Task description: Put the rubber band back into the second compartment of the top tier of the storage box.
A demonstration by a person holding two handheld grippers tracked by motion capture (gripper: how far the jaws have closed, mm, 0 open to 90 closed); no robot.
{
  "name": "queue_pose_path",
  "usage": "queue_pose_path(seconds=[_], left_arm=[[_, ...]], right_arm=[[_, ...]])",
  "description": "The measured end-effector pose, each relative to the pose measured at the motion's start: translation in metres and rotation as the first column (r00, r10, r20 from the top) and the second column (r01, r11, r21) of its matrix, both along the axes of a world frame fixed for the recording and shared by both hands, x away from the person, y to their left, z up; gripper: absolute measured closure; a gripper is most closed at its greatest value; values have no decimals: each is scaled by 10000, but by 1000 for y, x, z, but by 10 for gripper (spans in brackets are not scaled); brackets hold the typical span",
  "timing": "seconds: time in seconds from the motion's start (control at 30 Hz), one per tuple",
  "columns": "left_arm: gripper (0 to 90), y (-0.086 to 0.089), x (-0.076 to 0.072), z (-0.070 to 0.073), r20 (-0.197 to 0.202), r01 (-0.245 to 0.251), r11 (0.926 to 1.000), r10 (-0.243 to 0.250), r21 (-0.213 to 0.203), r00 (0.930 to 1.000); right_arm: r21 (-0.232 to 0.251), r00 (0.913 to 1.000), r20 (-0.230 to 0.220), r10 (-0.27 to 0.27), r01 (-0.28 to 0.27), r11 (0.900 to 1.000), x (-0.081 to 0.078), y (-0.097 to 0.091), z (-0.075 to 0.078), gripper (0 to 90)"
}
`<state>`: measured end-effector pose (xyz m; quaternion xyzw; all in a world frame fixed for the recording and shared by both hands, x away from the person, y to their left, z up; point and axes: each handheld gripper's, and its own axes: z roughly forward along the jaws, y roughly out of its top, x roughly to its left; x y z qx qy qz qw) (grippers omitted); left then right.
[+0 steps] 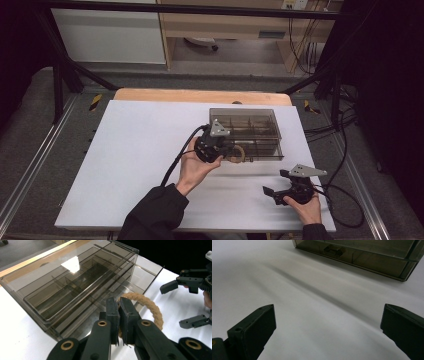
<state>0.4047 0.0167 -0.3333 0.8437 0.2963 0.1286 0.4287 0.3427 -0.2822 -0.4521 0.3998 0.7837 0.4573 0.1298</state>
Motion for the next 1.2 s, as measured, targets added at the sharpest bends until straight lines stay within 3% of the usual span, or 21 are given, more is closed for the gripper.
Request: queue_pose_path(seconds=[1.2], left_arm=[[847,-34,34,-17,-136,-318,9994,321,157,9994]], right_arm=[[-45,10000,-15,41,-41,10000,0,0,0,7]])
